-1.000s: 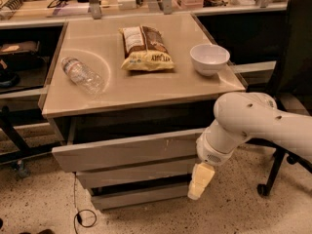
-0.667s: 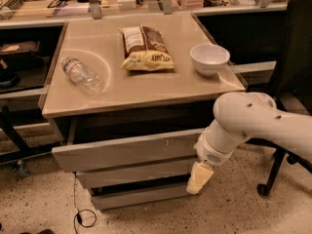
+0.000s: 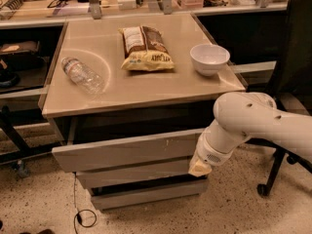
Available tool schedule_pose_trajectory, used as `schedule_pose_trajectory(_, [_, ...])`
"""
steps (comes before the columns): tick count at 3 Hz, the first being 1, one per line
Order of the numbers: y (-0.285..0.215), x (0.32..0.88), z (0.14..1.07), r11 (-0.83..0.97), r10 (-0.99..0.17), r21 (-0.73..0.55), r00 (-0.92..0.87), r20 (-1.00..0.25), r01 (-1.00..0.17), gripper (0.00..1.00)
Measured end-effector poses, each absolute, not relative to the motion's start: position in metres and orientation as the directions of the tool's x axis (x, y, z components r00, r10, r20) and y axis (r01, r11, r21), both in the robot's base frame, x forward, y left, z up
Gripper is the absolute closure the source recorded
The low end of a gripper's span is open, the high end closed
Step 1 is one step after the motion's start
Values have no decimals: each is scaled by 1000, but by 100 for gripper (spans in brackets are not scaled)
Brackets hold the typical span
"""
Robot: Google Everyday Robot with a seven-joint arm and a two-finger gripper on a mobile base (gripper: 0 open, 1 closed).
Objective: Close top drawer
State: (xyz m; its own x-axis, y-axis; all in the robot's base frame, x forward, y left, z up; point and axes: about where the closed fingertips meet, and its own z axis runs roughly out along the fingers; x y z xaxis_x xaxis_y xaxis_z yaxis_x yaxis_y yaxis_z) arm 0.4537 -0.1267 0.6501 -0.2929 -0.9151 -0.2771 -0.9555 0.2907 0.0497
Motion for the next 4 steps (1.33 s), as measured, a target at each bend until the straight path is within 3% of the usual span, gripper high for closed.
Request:
schedule_pose_trajectory(1, [-126, 455, 651, 290, -916, 48, -291, -277, -956, 89])
schedule_pose_trajectory(2, [-128, 478, 657, 296, -917, 14, -289, -275, -955, 100])
schedule_pose_trajectory(4, [-133, 540, 664, 318, -920, -44, -297, -256, -947, 100])
